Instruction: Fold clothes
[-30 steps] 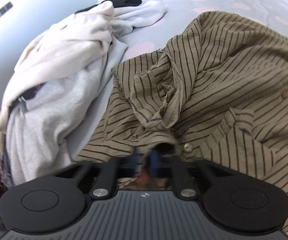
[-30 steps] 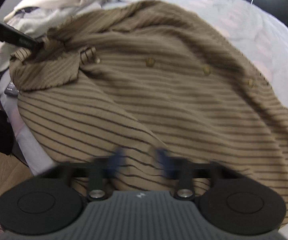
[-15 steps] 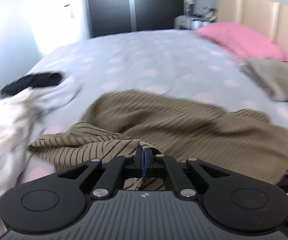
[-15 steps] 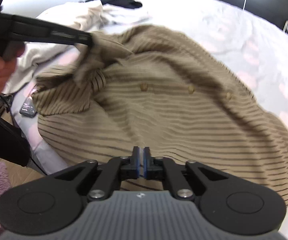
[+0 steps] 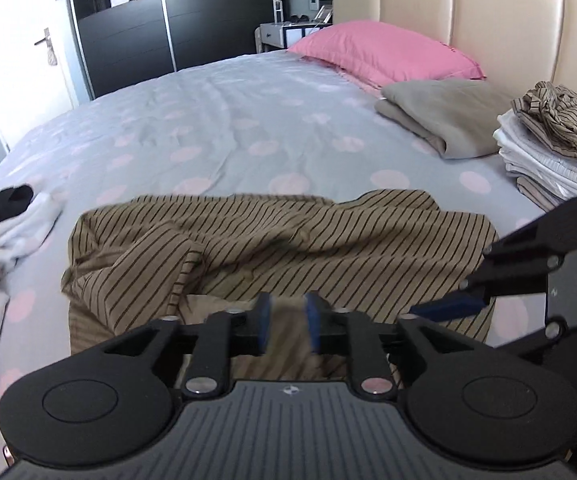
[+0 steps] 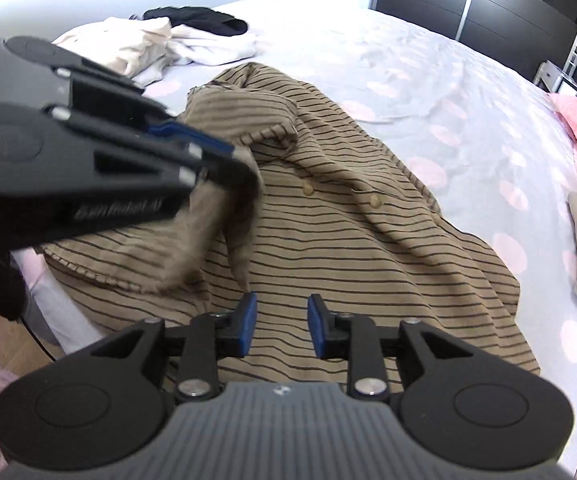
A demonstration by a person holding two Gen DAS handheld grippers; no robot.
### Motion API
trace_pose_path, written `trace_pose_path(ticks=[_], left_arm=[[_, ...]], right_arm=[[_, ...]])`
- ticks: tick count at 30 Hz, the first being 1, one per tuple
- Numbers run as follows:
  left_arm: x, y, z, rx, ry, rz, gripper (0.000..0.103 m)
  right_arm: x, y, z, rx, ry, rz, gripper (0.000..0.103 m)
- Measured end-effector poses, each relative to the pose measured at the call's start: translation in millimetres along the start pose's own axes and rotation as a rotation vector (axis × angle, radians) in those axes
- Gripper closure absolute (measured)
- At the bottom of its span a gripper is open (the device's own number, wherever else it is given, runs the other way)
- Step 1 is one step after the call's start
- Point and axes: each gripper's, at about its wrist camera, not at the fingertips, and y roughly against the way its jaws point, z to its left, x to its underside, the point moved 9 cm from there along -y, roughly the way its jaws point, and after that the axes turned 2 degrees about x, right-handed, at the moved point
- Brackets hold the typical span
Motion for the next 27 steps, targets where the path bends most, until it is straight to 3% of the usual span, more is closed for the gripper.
trace_pose_path(ticks=[2, 5, 8, 15, 20, 27], left_arm=[[11, 5, 8, -0.021, 0.010, 0.004, 0.054], [32, 16, 27, -0.079, 0.003, 0.029, 0.052], [59, 25, 52, -0.143, 0.030, 0.075, 0.040], [121, 30, 104, -0.260, 0.167, 0.205, 0.039], [156, 37, 124, -0.316, 0.269, 0.295, 0.039], [188, 23, 140, -0.287, 0.440, 0.385, 0.039]], right_arm=[[-2, -2, 2, -0.005, 0.027, -0.001, 0.067], [-4, -7, 8, -0.016, 0.061, -0.003, 0.063], [-7, -14, 19, -0.028, 0.106, 0.000, 0.054], [-13, -38, 41, -0.065, 0.168, 0.042, 0.040], [-17, -61, 51, -0.074, 0.193, 0.068, 0.037], [-33, -106, 40, -0.053, 0.168, 0.108, 0.037]])
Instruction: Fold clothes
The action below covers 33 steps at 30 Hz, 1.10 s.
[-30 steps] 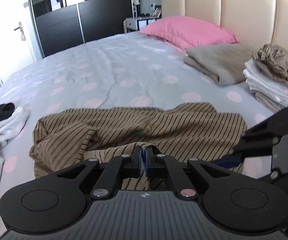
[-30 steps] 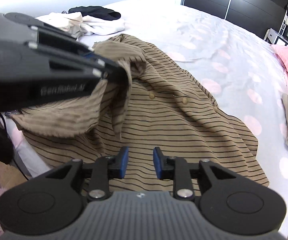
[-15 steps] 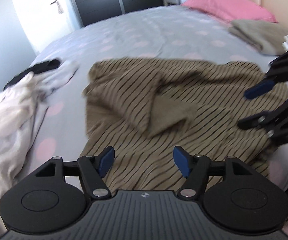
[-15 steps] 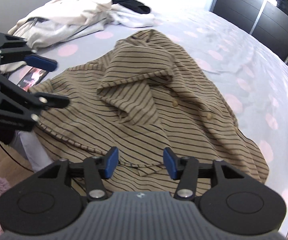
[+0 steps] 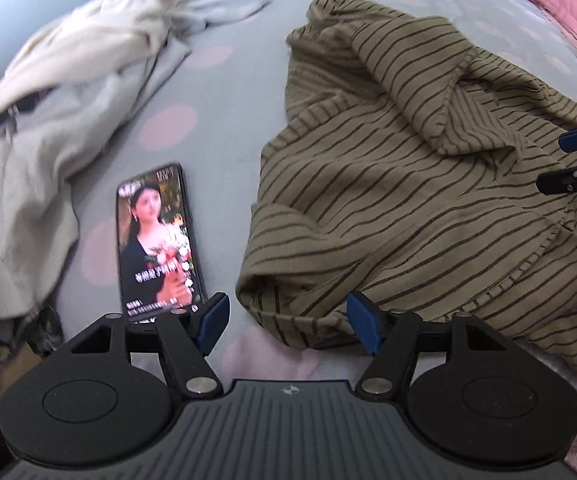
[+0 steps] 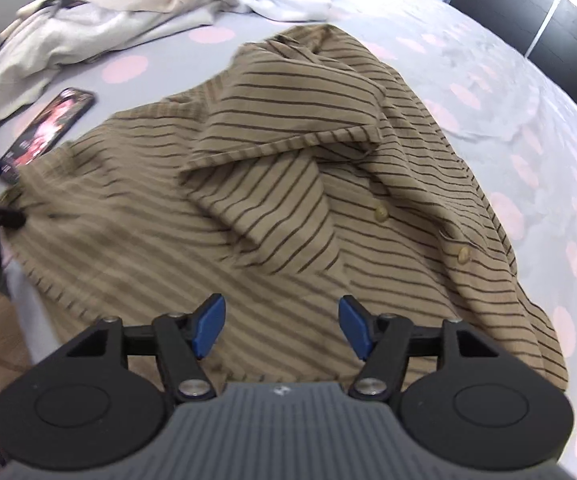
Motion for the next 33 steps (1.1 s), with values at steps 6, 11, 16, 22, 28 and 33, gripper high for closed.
trace_pose_path(ticks=[6, 11, 16, 22, 28, 33], left_arm=[[3, -23, -11, 0.027, 0.002, 0.082, 0.042], [-2, -32, -24, 0.052, -0.007, 0.102, 0.059], [-6, -27, -32, 0.089, -0.015, 0.077, 0.088], [-36, 5, -25, 0.091, 0.025, -0.062, 0.094], [-90, 74, -13, 0.108, 0.024, -0.265, 0.095], [-144, 163, -4, 0.106, -0.048, -0.480, 0.095]], right_arm=[[-7, -34, -8, -0.006, -0.044, 0.037, 0.038], [-4, -46, -3, -0.040, -0.058, 0.058, 0.049], [-3, -37, 5, -0.035, -0.035, 0.034, 0.099], [-19, 4, -13, 0.051, -0.078, -0.092, 0.101], [-55, 84, -36, 0.121, -0.124, -0.283, 0.101], [-92, 177, -46, 0.208, -0.122, -0.493, 0.101]])
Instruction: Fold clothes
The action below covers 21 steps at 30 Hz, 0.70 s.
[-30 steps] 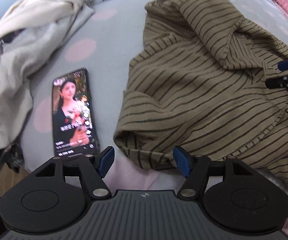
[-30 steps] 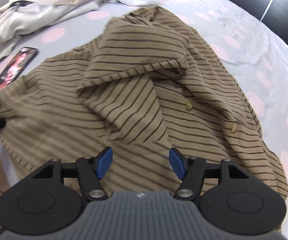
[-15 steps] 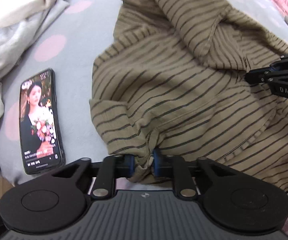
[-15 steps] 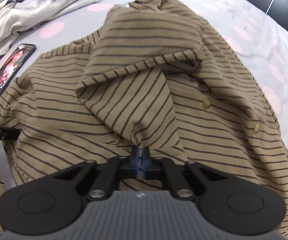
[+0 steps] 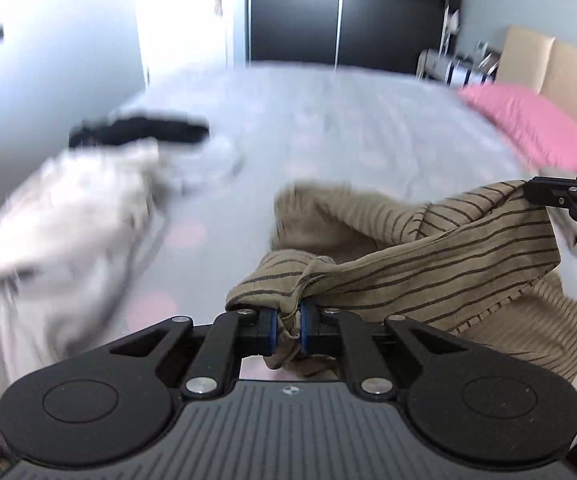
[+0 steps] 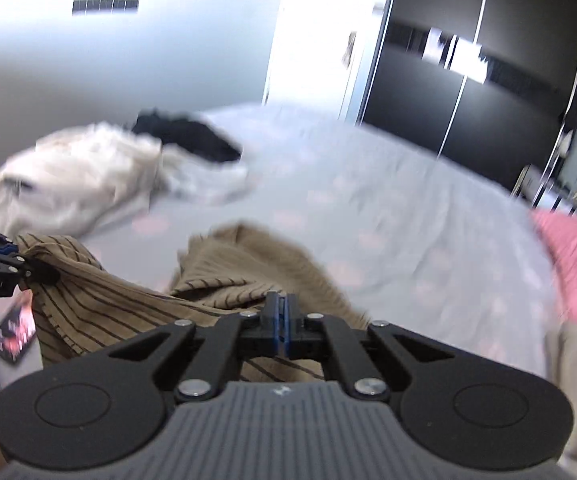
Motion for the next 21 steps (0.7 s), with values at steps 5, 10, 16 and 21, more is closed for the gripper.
trace_pose_path(ticks=[5, 10, 16, 21], left_arm=[[-95, 80, -12, 0.017, -0.087, -0.249, 0.095], [-169, 185, -48, 0.023, -0.176, -0.521, 0.095], [-221, 289, -85, 0.035, -0.237, -0.771, 0.095], [-248, 311, -112, 0.041, -0.267, -0.840, 0.095]], right_arm=[[-81, 76, -30, 0.119, -0.022, -0.235, 0.101], [-152, 168, -61, 0.258, -0.061, -0.467, 0.101], [-208, 271, -85, 0.354, -0.093, -0.705, 0.101], [-237, 318, -94, 0.406, -0.082, -0.833, 0.101]])
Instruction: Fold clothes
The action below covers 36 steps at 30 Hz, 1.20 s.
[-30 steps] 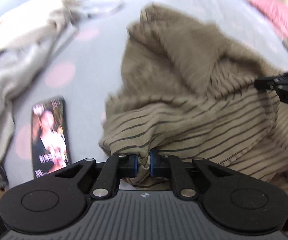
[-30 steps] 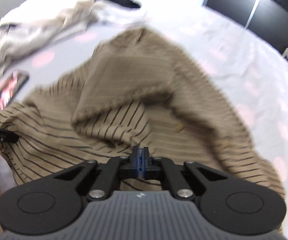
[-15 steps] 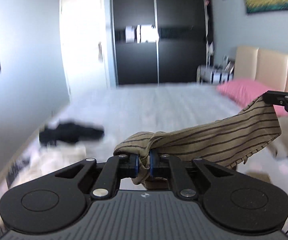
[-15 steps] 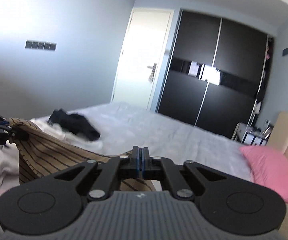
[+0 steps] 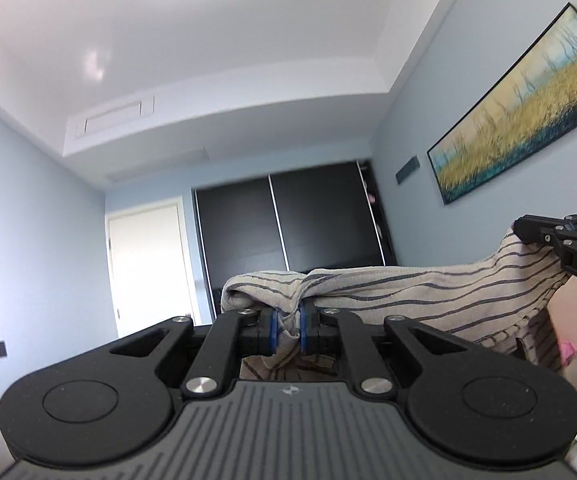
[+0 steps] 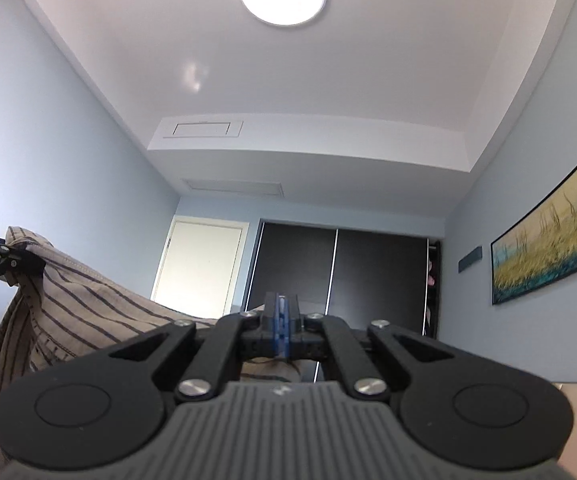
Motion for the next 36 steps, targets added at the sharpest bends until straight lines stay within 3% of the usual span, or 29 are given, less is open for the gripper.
trace_pose_path(ticks=[3, 6, 12, 15, 18, 21, 25, 28, 30, 31, 32, 36], left_arm=[[33, -31, -12, 0.045, 0.003, 0.104, 0.095], [100, -57, -21, 0.100, 0.001, 0.266, 0.095], [272, -97, -70, 0.249, -0.054, 0.675, 0.095], [363, -108, -92, 0.330, -0.019, 0.864, 0.095], [432, -119, -107, 0.380, 0.000, 0.987, 0.095], [475, -141, -107, 0.388, 0.047, 1.045, 0.095], [498, -164, -96, 0.394, 0.154, 1.047, 0.091], [507, -169, -86, 0.389, 0.211, 1.028, 0.079], [510, -174, -79, 0.371, 0.247, 1.017, 0.058], [512, -177, -74, 0.350, 0.258, 1.020, 0.055], [513, -180, -68, 0.333, 0.263, 1.022, 0.054], [517, -183, -43, 0.292, 0.274, 1.016, 0.051]], right_arm=[[11, -8, -4, -0.001, -0.005, 0.035, 0.101], [64, -19, -5, -0.017, -0.024, 0.150, 0.101], [234, -19, 3, -0.063, -0.052, 0.532, 0.101], [329, -5, 6, -0.080, -0.074, 0.747, 0.101], [411, 8, 8, -0.091, -0.102, 0.932, 0.101], [468, 3, 5, -0.084, -0.140, 1.036, 0.101], [525, -10, 3, -0.066, -0.206, 1.120, 0.101], [550, -23, 2, -0.049, -0.256, 1.131, 0.099], [561, -34, -4, -0.028, -0.304, 1.135, 0.090], [564, -37, -8, -0.015, -0.315, 1.135, 0.083], [566, -39, -11, -0.002, -0.318, 1.134, 0.067], [572, -36, -21, 0.025, -0.317, 1.135, 0.065]])
